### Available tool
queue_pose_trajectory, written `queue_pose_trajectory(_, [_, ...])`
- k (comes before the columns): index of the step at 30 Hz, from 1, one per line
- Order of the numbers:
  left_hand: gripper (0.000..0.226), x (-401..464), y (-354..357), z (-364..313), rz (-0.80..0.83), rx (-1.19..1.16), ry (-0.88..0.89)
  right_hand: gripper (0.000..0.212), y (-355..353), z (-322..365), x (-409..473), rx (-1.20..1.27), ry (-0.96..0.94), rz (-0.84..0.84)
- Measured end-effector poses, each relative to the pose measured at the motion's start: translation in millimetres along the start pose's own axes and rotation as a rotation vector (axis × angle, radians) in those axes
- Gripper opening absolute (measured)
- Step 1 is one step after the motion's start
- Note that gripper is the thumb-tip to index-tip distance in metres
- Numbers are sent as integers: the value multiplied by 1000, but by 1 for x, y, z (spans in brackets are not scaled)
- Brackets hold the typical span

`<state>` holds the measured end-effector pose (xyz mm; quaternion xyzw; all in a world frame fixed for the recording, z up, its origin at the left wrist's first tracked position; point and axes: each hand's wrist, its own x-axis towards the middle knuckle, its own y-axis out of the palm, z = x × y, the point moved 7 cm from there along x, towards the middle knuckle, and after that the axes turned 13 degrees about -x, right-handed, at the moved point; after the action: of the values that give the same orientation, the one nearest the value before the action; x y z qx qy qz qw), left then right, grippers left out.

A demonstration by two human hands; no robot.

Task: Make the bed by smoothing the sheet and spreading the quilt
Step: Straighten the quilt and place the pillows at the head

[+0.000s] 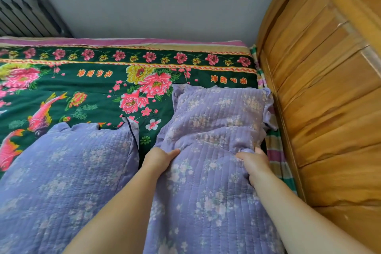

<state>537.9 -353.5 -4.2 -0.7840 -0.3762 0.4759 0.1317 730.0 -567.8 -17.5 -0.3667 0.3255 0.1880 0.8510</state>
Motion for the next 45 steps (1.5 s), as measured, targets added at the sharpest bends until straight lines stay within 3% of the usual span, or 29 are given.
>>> queue_pose_trajectory(4, [44, -13, -9, -12, 4, -108, 47, 63, -10, 13, -23, 159, -96, -45])
queue_pose_trajectory(8, [18, -42, -41, -34, -203, -562, 243, 54, -25, 35, -42, 284, -200, -71])
queue_pose_trajectory(10, [23, -58, -50, -46, -271, -660, 327, 53, -35, 46, -52, 327, -269, -80])
queue_pose_trajectory(17, [21, -93, -67, -90, -373, -877, 522, 51, -86, 97, -90, 381, -492, -215])
queue_pose_trajectory(23, [33, -109, -89, -157, -484, -908, 721, 37, -133, 162, -112, 462, -700, -310])
queue_pose_trajectory(30, [21, -98, -103, -246, -587, -1039, 870, 36, -187, 259, -91, 500, -922, -428])
queue_pose_trajectory(34, [26, -67, -90, -309, -495, -967, 874, 38, -213, 304, -39, 235, -878, -567])
queue_pose_trajectory(36, [21, -43, -71, -329, -357, -768, 799, 44, -220, 307, 4, -72, -671, -624])
queue_pose_trajectory(39, [42, -11, -45, -333, -210, -474, 608, 60, -217, 293, 48, -400, -408, -606])
queue_pose_trajectory(45, [54, 13, -18, -306, -92, -345, 470, 58, -173, 264, 79, -565, -363, -493])
